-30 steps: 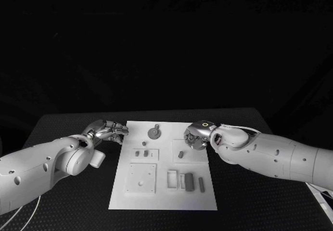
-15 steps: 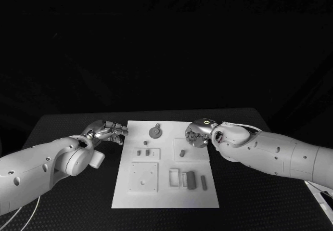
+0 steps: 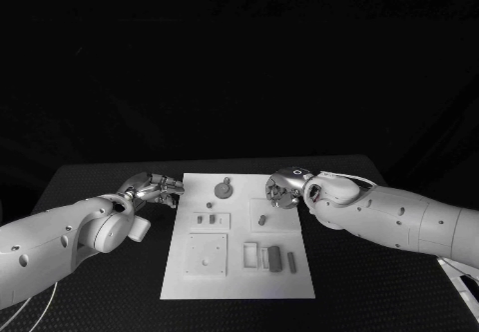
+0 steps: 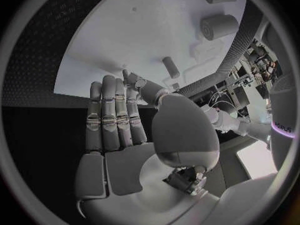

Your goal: Assemble the parts on the task board

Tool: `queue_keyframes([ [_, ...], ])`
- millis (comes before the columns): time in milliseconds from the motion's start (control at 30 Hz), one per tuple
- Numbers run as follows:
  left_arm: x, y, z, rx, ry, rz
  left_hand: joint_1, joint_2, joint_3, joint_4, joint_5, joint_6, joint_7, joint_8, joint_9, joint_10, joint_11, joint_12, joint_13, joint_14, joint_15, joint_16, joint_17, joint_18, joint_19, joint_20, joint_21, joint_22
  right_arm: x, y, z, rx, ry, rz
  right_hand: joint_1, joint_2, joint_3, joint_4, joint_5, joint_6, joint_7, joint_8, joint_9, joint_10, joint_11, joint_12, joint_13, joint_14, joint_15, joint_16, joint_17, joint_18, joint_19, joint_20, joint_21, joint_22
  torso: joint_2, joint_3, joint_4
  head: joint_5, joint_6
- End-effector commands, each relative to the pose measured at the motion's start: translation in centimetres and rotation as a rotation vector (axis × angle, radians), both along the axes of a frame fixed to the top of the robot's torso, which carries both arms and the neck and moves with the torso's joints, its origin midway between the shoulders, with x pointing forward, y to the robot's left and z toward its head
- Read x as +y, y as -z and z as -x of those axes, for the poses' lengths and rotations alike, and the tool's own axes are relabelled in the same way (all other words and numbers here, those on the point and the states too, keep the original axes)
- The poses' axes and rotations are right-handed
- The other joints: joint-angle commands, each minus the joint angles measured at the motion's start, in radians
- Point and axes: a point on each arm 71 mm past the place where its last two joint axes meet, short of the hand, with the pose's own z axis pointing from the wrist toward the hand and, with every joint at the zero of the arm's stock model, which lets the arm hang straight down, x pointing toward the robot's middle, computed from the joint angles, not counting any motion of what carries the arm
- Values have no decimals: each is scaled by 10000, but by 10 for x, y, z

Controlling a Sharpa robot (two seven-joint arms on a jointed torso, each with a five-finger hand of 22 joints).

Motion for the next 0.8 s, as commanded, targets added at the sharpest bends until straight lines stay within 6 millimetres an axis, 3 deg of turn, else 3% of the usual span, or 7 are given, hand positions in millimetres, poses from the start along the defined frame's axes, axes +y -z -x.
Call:
queue_keyframes([
  [33, -1, -1, 0, -57, 8, 93, -49, -48, -54, -13, 14, -29, 65, -39, -16, -66, 3, -51, -16, 86, 4, -35, 14, 133, 81, 18, -36, -11, 0, 0, 1, 151, -35, -2, 20, 65, -27, 5, 24, 46, 27, 58, -2, 72, -32, 45, 12, 5, -44, -12, 18, 63, 74, 22, -7, 12, 2, 0, 1, 2, -3],
  [333, 1, -1, 0, -61, -26, 81, -50, -49, -55, -13, 14, -33, 66, -37, -16, -82, 8, -52, -20, 87, 7, -38, 19, 136, 84, 21, -42, -11, 4, -11, 6, 131, -151, -829, 12, 69, -29, 6, 24, 47, 28, 56, 5, 71, -33, 41, 23, 7, -44, -17, 27, 63, 76, 22, -11, 15, -1, -2, -7, 23, 17],
  [600, 1, -1, 0, -82, -44, 81, -47, -48, -54, -15, 15, -35, 66, -36, -15, -92, 10, -51, -22, 88, 9, -39, 22, 139, 87, 22, -45, -11, 28, -22, 15, -160, -838, -1830, 10, 73, -29, 4, 25, 44, 28, 53, 10, 69, -32, 36, 34, 11, -45, -21, 36, 63, 82, 20, -13, 17, 0, 0, 2, 90, 53],
  [800, 2, -1, -1, -130, -122, 63, -43, -47, -53, -17, 17, -46, 69, -38, -17, -99, 12, -48, -23, 90, 11, -41, 28, 143, 92, 25, -50, -11, 52, -26, 24, -125, -1465, -2062, 8, 84, -26, 4, 26, 38, 31, 46, 17, 62, -30, 28, 46, 13, -46, -30, 45, 63, 87, 18, -18, 20, -1, -10, 9, 319, 167],
])
